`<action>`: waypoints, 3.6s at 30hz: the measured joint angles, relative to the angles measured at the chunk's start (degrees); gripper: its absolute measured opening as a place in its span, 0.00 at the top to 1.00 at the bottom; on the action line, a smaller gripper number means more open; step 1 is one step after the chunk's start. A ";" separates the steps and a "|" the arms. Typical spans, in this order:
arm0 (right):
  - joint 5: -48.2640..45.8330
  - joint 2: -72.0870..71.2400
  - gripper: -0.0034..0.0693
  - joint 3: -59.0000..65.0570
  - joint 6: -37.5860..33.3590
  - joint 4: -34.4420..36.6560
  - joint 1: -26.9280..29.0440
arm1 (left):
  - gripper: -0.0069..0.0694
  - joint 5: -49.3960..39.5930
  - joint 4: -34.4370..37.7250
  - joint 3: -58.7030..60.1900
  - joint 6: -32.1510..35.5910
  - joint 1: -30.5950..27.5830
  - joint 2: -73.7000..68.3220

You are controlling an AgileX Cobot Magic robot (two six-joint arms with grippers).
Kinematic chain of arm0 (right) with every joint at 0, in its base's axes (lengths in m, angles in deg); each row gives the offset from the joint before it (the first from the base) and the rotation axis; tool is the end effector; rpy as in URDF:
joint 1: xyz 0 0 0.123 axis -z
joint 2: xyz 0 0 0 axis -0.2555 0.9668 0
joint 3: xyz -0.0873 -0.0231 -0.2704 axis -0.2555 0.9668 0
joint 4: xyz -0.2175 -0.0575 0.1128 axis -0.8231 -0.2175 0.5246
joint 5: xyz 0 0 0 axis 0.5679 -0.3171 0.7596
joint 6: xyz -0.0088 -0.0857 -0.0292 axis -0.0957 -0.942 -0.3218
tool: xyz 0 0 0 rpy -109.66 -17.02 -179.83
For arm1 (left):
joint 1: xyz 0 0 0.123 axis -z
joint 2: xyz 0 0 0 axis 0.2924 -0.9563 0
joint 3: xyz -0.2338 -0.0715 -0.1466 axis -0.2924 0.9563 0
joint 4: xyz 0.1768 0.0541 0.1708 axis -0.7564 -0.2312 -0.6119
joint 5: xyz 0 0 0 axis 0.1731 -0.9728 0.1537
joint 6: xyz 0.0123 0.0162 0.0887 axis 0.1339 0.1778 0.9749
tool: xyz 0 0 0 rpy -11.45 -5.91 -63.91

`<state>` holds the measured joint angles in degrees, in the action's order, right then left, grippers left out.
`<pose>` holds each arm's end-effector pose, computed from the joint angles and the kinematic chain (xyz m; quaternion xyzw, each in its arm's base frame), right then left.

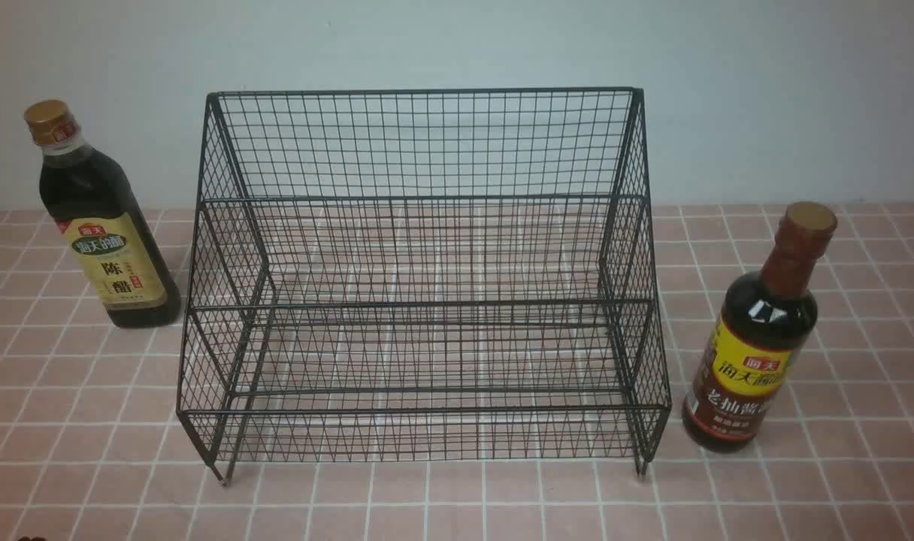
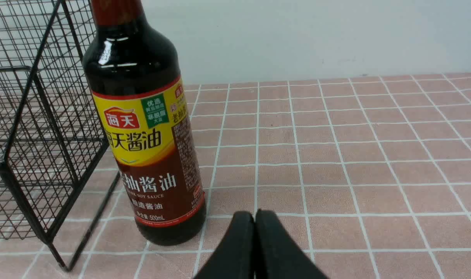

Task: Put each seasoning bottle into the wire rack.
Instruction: Use the right arm to grab the condiment bottle closest to it

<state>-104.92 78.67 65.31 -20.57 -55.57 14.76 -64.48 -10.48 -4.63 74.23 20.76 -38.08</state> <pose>0.0523 0.0044 0.1729 0.0213 0.8033 0.0463 0.5934 0.0520 -0.0038 0.1710 0.0257 0.8078 -0.0228 0.5885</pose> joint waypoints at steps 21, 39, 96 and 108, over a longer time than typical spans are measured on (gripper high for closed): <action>0.00 0.00 0.97 0.00 -0.12 -0.20 0.00 | 0.92 0.00 0.00 0.00 0.00 0.00 0.00; 13.10 0.00 0.97 0.25 9.79 21.39 0.00 | 0.92 0.00 0.00 0.00 0.00 0.00 0.00; -20.61 75.10 0.07 -63.69 -32.30 24.34 -7.06 | 0.92 0.00 0.00 0.00 0.00 0.00 0.00; -25.61 78.97 0.09 -63.69 -24.45 15.07 -7.06 | 0.92 0.00 0.00 0.00 0.00 0.00 0.00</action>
<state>-130.53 157.64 1.61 -45.03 -40.50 7.70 -64.48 -10.48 -4.63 74.23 20.76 -38.08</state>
